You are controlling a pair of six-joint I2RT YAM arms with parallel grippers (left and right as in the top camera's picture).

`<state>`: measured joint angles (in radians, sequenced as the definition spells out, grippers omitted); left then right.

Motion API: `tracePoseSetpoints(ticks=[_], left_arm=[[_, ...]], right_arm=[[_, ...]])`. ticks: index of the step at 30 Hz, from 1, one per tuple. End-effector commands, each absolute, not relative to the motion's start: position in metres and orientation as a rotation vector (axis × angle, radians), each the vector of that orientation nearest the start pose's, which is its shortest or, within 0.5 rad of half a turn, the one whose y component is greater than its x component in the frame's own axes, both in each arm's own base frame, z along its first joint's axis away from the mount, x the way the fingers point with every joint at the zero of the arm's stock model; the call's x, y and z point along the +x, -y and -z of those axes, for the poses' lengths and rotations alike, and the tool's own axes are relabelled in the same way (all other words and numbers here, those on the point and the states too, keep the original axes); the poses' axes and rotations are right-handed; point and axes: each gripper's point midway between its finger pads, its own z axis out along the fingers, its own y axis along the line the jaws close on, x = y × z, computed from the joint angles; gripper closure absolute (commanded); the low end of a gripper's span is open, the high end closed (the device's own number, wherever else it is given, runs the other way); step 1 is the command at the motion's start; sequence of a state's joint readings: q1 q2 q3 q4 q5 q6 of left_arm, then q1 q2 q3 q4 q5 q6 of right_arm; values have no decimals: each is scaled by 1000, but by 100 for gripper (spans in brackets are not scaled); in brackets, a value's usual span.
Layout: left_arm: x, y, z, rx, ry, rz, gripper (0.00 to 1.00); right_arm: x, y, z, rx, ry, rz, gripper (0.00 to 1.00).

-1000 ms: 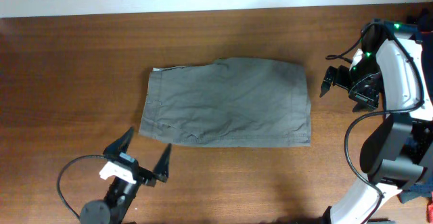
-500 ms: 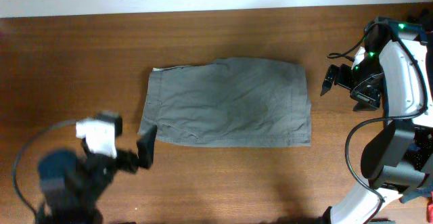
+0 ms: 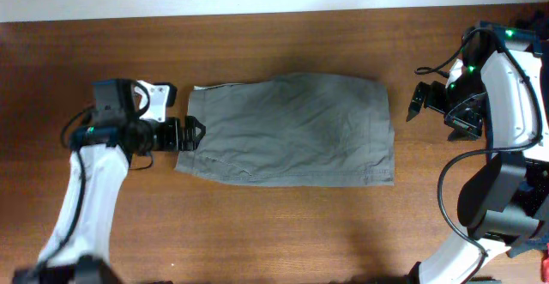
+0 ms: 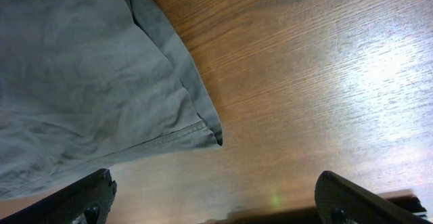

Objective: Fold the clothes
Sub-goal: 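Grasp the left end of the trousers with the left gripper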

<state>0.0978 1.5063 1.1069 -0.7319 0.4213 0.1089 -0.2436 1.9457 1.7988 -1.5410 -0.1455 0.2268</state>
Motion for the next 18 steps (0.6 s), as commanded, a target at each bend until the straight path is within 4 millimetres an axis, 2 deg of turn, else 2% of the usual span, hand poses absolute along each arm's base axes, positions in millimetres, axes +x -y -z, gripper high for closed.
tracePoseSetpoints(ticks=[1,5,8,18], left_arm=[[366,33,-100,143,-2673,510,1],[375,33,-65,135,-2722,527,1],[380,29,-48,138,-2738,529,1],[383,23,-13,126,-2783,542,1]], right_arm=[[334,58,-150,750,-3131,-252,1],[334,58,-150,750,-3131,-252,1],[334,58,-150,750,-3132,-252,1],[334,58,-150,749,-3131,-252,1]])
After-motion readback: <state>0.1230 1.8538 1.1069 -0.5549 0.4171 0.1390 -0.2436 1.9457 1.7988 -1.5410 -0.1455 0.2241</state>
